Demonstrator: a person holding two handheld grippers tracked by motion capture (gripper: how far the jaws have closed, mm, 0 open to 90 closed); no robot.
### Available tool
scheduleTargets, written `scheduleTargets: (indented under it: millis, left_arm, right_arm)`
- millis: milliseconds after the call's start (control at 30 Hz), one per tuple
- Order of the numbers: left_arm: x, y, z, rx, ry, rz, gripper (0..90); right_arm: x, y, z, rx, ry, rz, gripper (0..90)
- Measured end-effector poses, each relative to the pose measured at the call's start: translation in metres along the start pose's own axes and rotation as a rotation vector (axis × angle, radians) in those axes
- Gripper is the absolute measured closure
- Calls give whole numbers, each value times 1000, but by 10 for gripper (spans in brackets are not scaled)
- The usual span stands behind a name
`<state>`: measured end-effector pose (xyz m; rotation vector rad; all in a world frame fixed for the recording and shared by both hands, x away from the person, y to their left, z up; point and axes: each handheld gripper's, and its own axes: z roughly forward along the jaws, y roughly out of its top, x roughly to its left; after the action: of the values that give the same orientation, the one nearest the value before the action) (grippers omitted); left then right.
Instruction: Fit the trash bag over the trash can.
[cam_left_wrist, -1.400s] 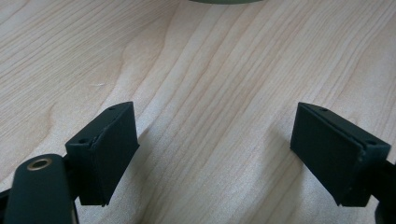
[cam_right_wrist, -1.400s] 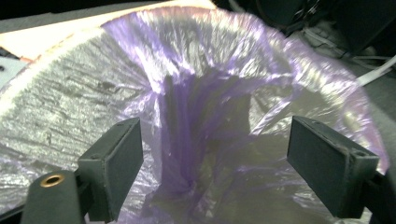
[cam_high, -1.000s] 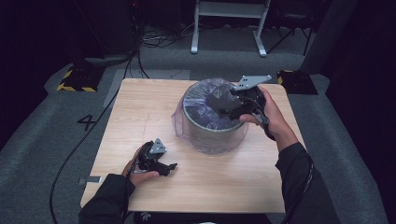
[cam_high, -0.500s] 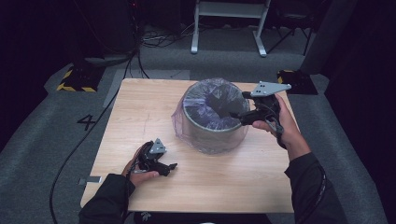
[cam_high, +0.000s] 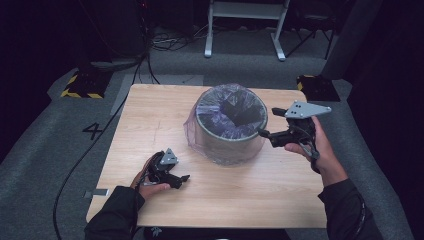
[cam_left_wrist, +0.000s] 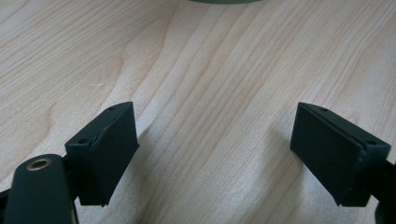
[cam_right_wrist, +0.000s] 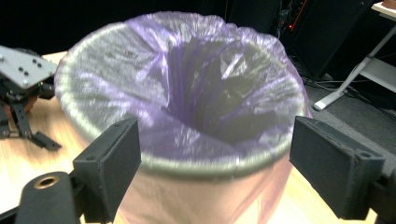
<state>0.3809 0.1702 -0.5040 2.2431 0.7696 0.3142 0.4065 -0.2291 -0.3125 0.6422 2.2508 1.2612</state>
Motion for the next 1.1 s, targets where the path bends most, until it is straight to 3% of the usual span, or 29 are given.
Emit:
scheduleTargets:
  millis: [167, 700, 1100]
  left_arm:
    - [0, 0, 0, 3, 0, -1, 142]
    - [0, 0, 0, 4, -1, 1, 141]
    - [0, 0, 0, 2, -6, -1, 139]
  right_arm:
    - [2, -14, -5, 16, -4, 1, 163]
    - [11, -70, -3, 160, -46, 4, 164]
    - [19, -150, 12, 340, -79, 15, 164]
